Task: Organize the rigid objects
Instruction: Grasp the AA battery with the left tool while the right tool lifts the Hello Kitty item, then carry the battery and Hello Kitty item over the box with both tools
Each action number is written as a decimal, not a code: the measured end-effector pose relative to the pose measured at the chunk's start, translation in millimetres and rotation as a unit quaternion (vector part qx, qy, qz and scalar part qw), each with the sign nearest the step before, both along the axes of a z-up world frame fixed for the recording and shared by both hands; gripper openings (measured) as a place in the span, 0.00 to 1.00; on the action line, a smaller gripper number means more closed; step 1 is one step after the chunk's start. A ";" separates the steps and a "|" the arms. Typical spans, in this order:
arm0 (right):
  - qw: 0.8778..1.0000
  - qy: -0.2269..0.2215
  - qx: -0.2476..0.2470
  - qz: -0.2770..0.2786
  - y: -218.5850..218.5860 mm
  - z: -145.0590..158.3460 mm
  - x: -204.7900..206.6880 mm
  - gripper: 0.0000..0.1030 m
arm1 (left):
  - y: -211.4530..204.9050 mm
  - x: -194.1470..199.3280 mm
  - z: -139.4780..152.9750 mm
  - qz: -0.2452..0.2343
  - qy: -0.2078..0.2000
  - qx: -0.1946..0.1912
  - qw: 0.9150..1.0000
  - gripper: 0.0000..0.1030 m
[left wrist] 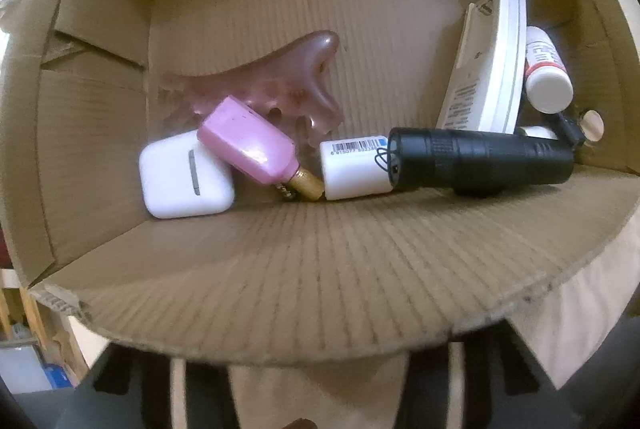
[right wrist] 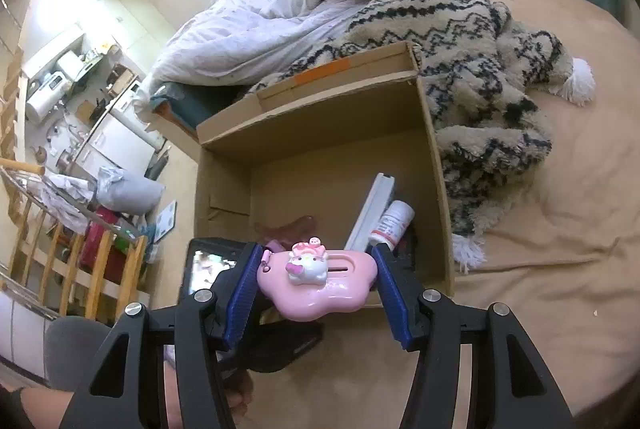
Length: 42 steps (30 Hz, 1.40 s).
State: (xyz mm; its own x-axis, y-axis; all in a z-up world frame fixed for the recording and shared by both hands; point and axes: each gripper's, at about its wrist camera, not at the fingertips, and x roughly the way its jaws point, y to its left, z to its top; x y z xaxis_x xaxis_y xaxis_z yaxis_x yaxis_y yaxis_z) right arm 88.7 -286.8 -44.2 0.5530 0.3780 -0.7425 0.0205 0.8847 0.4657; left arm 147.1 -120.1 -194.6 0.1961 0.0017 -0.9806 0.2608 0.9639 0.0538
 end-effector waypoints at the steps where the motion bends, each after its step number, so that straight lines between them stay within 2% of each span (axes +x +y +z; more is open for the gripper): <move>1: 1.000 0.003 -0.001 -0.003 -1.2 -1.6 0.2 0.58 | 2.1 -0.2 0.9 0.002 0.000 -0.002 1.000 0.39; 7: 1.000 0.010 -0.008 -0.016 -8.3 -5.8 1.3 0.58 | 17.2 -10.2 10.5 0.021 0.014 0.006 1.000 0.39; 11: 1.000 0.012 -0.008 -0.021 -10.9 -5.4 1.1 0.58 | 33.1 -22.4 31.1 0.035 0.020 -0.004 0.999 0.39; 14: 1.000 0.007 -0.012 -0.024 -12.8 -2.0 3.4 0.58 | 46.6 -32.1 58.8 0.037 -0.005 -0.010 0.999 0.39; 20: 1.000 0.001 -0.013 -0.028 -19.8 3.1 26.1 0.58 | 72.3 -44.1 120.9 0.044 -0.083 -0.035 0.995 0.39; 25: 0.999 -0.012 -0.023 -0.025 -19.7 6.8 46.4 0.58 | 74.9 -28.6 164.0 0.068 -0.130 -0.056 0.988 0.39; 30: 0.999 -0.018 -0.029 -0.016 -17.7 6.2 64.4 0.58 | 62.2 -0.4 183.0 0.080 -0.145 -0.065 0.984 0.39; 34: 0.999 -0.012 -0.039 -0.013 -14.6 -1.0 78.6 0.58 | 53.2 26.0 173.7 0.080 -0.147 -0.062 0.984 0.39; 42: 0.998 0.020 -0.057 0.002 -3.3 -25.1 89.7 0.58 | 31.5 57.8 120.3 0.074 -0.112 -0.039 0.990 0.39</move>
